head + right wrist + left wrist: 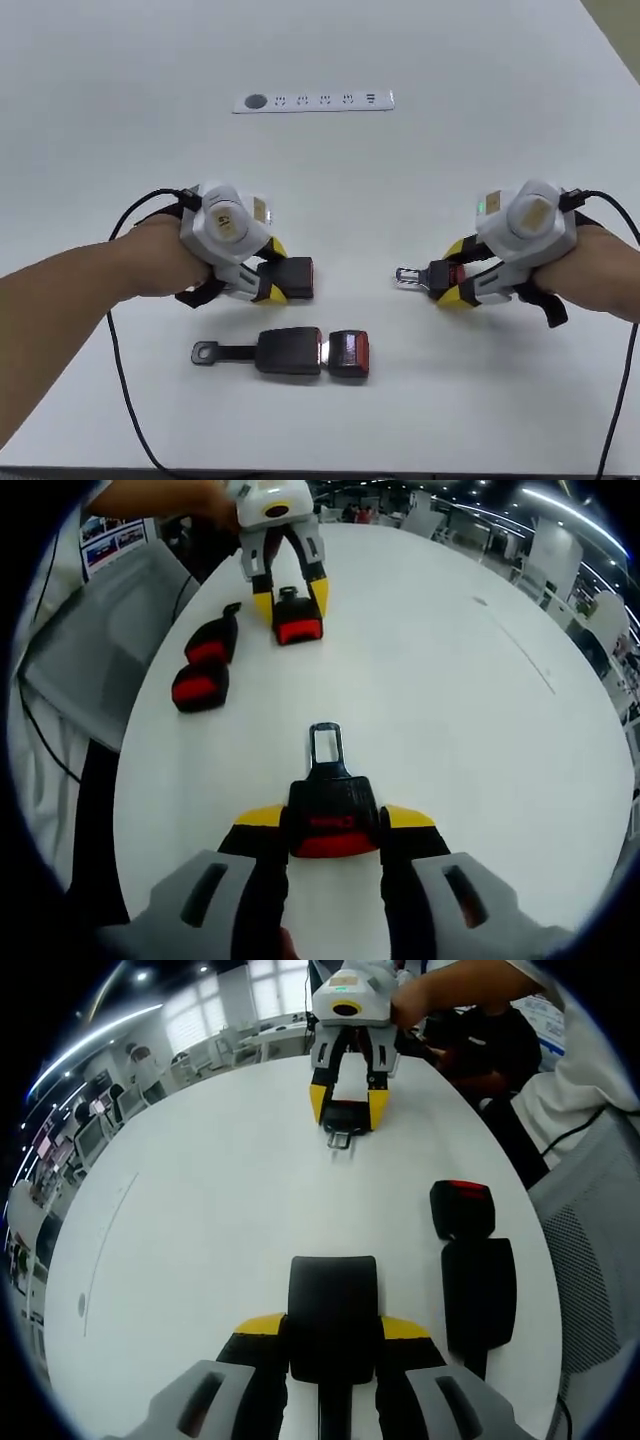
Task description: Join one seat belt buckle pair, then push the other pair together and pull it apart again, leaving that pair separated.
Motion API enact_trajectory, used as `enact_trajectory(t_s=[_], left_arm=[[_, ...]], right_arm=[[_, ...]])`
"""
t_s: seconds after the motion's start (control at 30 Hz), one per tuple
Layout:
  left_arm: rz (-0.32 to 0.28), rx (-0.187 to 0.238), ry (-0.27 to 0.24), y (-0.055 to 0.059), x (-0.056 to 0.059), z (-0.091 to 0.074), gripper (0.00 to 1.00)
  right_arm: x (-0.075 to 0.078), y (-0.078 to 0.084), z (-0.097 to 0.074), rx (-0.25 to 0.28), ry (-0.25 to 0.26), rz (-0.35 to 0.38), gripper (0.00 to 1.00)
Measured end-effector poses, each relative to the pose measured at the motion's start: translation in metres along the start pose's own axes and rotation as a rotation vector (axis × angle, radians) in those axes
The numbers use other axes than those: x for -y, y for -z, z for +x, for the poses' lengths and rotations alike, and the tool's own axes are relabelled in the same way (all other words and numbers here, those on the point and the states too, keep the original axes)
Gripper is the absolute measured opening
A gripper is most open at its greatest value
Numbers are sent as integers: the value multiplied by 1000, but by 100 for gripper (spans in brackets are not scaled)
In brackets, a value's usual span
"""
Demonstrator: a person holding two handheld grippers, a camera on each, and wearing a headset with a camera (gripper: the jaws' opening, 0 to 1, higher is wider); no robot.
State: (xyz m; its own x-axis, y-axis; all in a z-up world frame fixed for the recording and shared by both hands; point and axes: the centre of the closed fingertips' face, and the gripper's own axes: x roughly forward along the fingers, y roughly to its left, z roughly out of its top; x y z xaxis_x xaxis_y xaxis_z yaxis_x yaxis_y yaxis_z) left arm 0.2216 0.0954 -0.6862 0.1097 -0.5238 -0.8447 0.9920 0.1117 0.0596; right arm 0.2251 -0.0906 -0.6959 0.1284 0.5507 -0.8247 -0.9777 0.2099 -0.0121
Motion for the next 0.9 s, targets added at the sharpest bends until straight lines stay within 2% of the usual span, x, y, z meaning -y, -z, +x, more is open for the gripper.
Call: enact_trajectory(t_s=[0.2,0.4,0.73,0.9], left_arm=[[-16,6,4,2,-2,1,34],[-22,9,7,2,-2,2,34],[-17,18,18,3,-2,4,34],[-18,24,19,5,-4,5,34]], right_arm=[[0,-2,1,-21,15,13,35],[-8,-16,9,-1,20,-3,34],[-23,-60,37,47,13,-23,35],[-25,-78,49,58,9,-32,34]])
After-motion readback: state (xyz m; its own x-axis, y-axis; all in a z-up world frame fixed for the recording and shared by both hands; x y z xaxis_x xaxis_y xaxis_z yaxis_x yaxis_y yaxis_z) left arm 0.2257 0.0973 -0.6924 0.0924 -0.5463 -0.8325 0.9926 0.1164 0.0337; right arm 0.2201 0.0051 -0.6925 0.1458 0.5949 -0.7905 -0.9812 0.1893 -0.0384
